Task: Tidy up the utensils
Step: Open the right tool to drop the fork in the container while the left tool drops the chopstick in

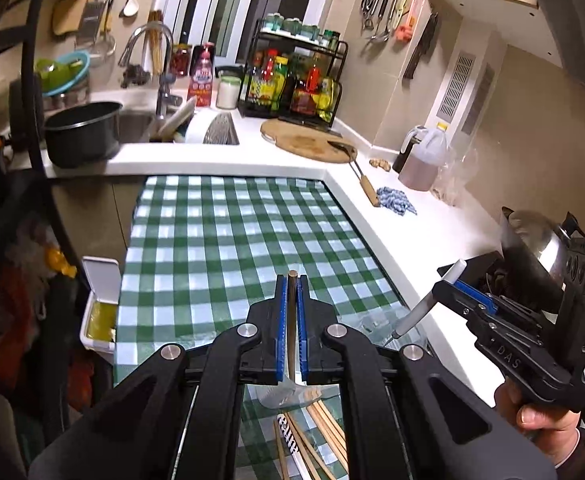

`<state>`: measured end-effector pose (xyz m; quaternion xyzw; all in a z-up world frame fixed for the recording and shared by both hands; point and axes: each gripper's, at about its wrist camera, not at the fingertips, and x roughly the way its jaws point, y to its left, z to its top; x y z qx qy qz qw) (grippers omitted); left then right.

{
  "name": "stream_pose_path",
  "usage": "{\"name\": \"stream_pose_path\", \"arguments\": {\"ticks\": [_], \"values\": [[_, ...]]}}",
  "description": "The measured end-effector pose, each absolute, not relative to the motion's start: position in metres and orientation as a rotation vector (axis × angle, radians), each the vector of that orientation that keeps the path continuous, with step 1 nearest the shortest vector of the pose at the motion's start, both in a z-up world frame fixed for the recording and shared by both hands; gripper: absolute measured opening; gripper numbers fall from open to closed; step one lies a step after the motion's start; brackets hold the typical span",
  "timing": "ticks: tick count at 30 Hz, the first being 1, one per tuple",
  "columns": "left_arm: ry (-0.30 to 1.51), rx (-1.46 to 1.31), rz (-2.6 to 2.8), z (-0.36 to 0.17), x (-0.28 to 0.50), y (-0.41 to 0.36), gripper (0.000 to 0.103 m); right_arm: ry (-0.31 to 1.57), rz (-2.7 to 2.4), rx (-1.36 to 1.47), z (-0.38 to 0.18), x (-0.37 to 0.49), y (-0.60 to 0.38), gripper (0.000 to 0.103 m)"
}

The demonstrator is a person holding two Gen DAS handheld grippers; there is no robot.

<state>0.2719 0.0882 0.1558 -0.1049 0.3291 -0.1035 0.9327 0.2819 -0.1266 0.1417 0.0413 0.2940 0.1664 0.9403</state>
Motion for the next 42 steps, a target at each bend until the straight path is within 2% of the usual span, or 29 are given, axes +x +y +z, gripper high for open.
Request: {"name": "stream_pose_path", "arguments": {"ticks": [2, 3, 4, 6, 7, 10, 19, 24, 29, 34, 40, 42], "values": [[0.682, -0.217, -0.212, 0.153, 0.273, 0.087, 0.007, 0.621, 0.34, 0.07, 0.136, 0.282, -0.125, 0.019], [0.682, -0.219, -0.207, 0.152, 0.272, 0.088, 0.012, 0.636, 0.34, 0.06, 0.134, 0.283, -0.124, 0.025], [0.679, -0.223, -0.203, 0.153, 0.271, 0.089, 0.017, 0.644, 0.338, 0.055, 0.133, 0.283, -0.125, 0.036], [0.654, -0.234, -0.202, 0.159, 0.265, 0.093, 0.03, 0.646, 0.32, 0.055, 0.135, 0.28, -0.128, 0.044], [0.645, -0.235, -0.2, 0.162, 0.263, 0.093, 0.032, 0.648, 0.307, 0.053, 0.136, 0.279, -0.131, 0.045], [0.599, -0.225, -0.187, 0.175, 0.25, 0.093, 0.035, 0.644, 0.278, 0.054, 0.143, 0.27, -0.138, 0.045], [0.438, -0.163, -0.126, 0.191, 0.168, 0.081, 0.037, 0.489, 0.208, 0.088, 0.17, 0.195, -0.168, 0.045], [0.407, -0.152, -0.095, 0.164, 0.116, 0.071, 0.038, 0.411, 0.228, 0.121, 0.155, 0.13, -0.178, 0.047], [0.455, -0.151, -0.066, 0.119, 0.077, 0.062, 0.038, 0.401, 0.215, 0.068, 0.122, 0.085, -0.173, 0.049], [0.498, -0.146, -0.046, 0.083, 0.051, 0.059, 0.038, 0.429, 0.249, 0.071, 0.092, 0.06, -0.17, 0.048], [0.509, -0.153, -0.019, 0.059, 0.03, 0.061, 0.038, 0.36, 0.243, 0.042, 0.072, 0.035, -0.161, 0.046], [0.509, -0.155, -0.008, 0.053, 0.025, 0.062, 0.042, 0.35, 0.22, 0.046, 0.068, 0.033, -0.163, 0.046]]}}
